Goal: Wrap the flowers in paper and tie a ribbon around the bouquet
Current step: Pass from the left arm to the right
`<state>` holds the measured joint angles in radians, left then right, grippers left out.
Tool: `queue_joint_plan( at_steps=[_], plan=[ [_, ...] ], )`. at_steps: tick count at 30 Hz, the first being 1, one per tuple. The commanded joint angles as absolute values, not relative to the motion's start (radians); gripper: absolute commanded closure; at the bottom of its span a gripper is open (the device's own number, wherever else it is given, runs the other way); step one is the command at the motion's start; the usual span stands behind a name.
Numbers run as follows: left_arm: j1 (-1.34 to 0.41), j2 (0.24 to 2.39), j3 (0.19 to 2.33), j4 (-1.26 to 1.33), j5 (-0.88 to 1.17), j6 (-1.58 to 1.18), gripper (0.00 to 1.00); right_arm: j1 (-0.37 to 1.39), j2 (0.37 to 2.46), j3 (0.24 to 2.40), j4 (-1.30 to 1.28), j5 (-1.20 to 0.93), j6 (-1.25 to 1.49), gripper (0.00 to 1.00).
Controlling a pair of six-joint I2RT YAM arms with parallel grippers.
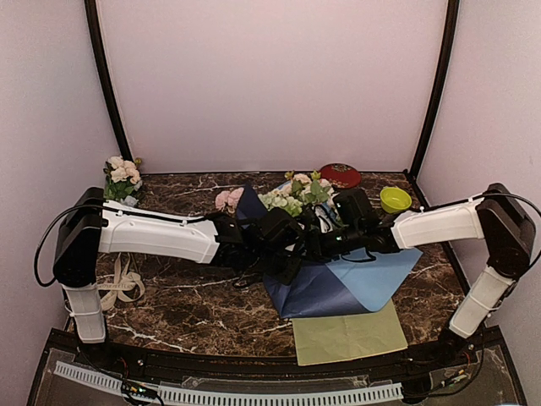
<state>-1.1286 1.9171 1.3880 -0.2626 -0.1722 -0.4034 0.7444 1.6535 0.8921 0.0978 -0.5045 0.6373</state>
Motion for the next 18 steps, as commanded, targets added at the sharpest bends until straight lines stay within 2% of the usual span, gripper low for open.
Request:
queue_joint_plan(
  at_steps=[1, 6, 8, 13, 18],
  plan=[
    [-1.131, 1.914, 1.401, -0.255, -0.153, -0.395, 1.0, 0.759, 1.658, 0.928, 0.103, -0.511, 0.624, 0.71],
    [-1.13, 1.896, 1.393, -0.257, -0.163, -0.403, 1.0, 0.757, 1.658, 0.937, 0.061, -0.492, 0.605, 0.98],
    [-1.13, 1.856, 1.351, -0.193, -0.146, -0.381, 0.99, 0.75, 1.656, 0.94, 0.025, -0.463, 0.588, 1.0],
    [-1.131, 1.756, 1.263, -0.075, -0.085, -0.292, 0.62, 0.727, 1.65, 0.926, 0.025, -0.47, 0.579, 1.0],
    [-1.105, 1.604, 1.2, -0.047, -0.007, -0.144, 0.46, 0.717, 1.663, 0.917, 0.044, -0.482, 0.581, 1.0]
  ],
)
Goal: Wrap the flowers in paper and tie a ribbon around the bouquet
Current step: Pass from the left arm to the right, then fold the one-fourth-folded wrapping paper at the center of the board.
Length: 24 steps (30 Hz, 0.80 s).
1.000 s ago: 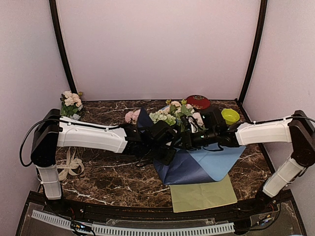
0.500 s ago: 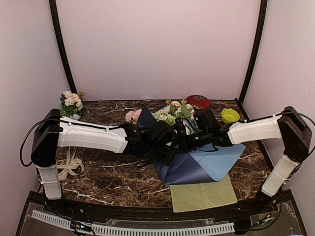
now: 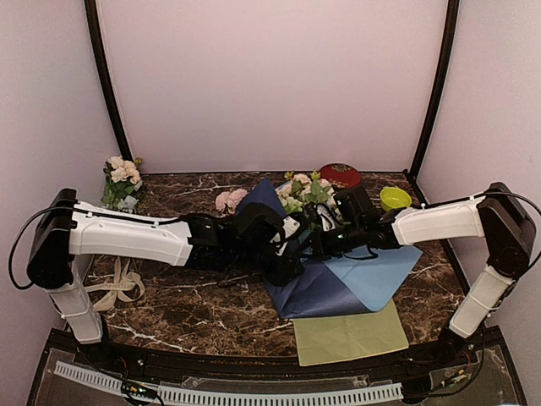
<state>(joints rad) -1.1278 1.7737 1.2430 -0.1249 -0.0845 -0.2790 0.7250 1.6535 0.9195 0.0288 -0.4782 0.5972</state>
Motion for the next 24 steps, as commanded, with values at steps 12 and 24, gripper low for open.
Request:
queue_joint_plan(
  at_steps=[12, 24],
  plan=[
    [-0.731, 1.571, 1.2, -0.033, 0.027, 0.111, 0.28, 0.704, 1.671, 0.879, 0.082, -0.531, 0.568, 1.0],
    [-0.494, 1.829, 1.387, 0.061, 0.475, 0.596, 0.19, 0.704, 1.652, 0.876, 0.052, -0.549, 0.524, 1.0]
  ],
)
